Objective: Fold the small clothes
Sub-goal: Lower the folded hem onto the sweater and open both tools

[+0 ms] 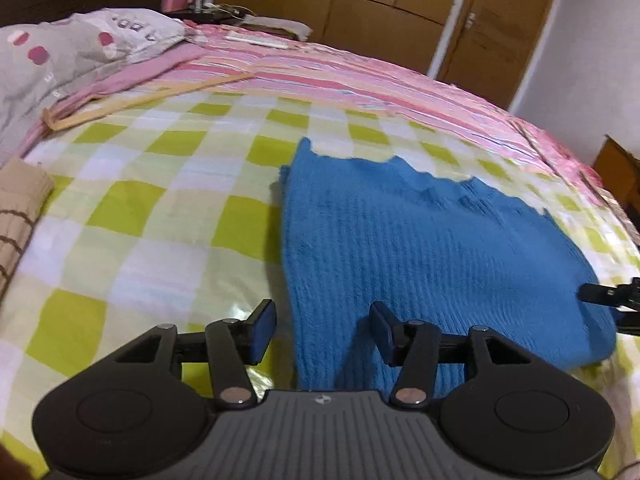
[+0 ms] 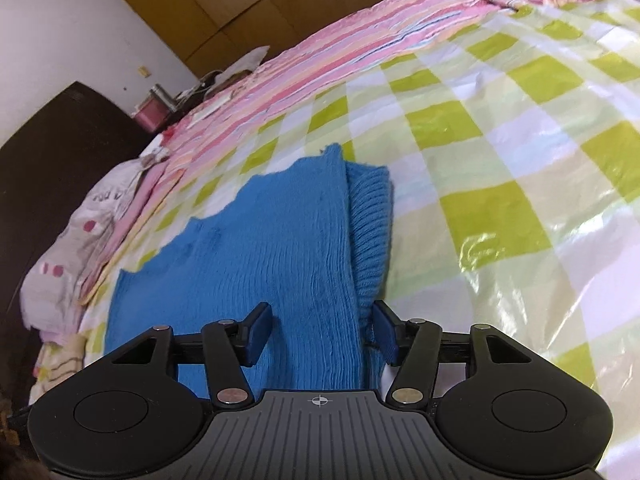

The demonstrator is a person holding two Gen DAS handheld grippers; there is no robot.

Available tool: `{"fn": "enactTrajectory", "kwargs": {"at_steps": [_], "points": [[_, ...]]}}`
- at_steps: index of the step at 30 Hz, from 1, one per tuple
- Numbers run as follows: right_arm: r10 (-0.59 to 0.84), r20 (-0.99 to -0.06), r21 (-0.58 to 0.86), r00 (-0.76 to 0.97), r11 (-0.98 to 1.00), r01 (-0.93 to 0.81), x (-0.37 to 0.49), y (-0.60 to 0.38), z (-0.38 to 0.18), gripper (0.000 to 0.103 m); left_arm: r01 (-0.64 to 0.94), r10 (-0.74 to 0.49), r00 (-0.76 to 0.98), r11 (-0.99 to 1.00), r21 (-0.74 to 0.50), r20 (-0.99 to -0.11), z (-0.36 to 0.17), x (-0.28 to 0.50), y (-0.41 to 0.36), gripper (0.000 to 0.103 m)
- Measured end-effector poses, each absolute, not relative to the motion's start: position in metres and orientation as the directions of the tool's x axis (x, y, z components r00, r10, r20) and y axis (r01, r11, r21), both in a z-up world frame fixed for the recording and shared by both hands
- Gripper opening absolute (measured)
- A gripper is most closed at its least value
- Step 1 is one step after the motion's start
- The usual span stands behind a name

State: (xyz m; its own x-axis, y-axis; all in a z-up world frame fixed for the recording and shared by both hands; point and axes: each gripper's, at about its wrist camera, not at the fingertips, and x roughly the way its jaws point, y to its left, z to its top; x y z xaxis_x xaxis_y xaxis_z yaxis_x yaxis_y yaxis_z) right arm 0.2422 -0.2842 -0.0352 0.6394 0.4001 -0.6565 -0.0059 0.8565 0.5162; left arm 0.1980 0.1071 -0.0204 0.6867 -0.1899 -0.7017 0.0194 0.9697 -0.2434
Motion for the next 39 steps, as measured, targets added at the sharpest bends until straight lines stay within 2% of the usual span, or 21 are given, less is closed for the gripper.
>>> {"fn": "enactTrajectory", "kwargs": {"at_steps": [4,5,7,10,14,24,30,35,39], "points": [[0.405,-0.658,0.52,0.634,0.854,-0.006,0.244,-0.279,-0.037,0.055,0.026,-0.166,0.674,0.979,-0.202,-0.72,-0.025,0.203,0.095,0.059],[0.42,-0.659,0.533,0.624,0.846,-0.007,0.246,-0.278,-0.037,0.052,0.033,-0.167,0.672,0.98,-0.196,-0.722,-0.024,0.204,0.094,0.059],[0.429,-0.675,0.53,0.6,0.848,-0.009,0.248,-0.275,-0.037,0.032,0.072,-0.198,0.663,0.977,-0.201,-0.722,-0.022,0.203,0.092,0.055],[0.436,-0.69,0.524,0.578,0.852,-0.018,0.244,-0.275,-0.037,0.024,0.121,-0.248,0.63,0.967,-0.223,-0.736,-0.02,0.199,0.095,0.041],[0.449,-0.7,0.511,0.556,0.858,-0.049,0.228,-0.276,-0.034,0.022,0.125,-0.273,0.6,0.96,-0.249,-0.752,-0.024,0.191,0.101,0.036],[0.386,-0.762,0.408,0.519,0.91,-0.079,0.178,-0.295,-0.017,0.021,0.171,-0.326,0.54,0.945,-0.278,-0.776,-0.023,0.146,0.088,0.035],[0.302,-0.784,0.32,0.542,0.945,-0.064,0.169,-0.293,-0.007,0.026,0.146,-0.199,0.604,0.98,-0.138,-0.772,-0.014,0.135,0.073,0.035],[0.2,-0.771,0.203,0.605,0.977,-0.064,0.158,-0.281,0.015,0.026,0.114,-0.138,0.66,0.99,-0.084,-0.738,-0.007,0.136,0.069,0.035],[0.161,-0.737,0.161,0.656,0.985,-0.06,0.157,-0.268,0.031,0.026,0.086,-0.132,0.641,0.991,-0.099,-0.756,-0.015,0.141,0.073,0.035]]}}
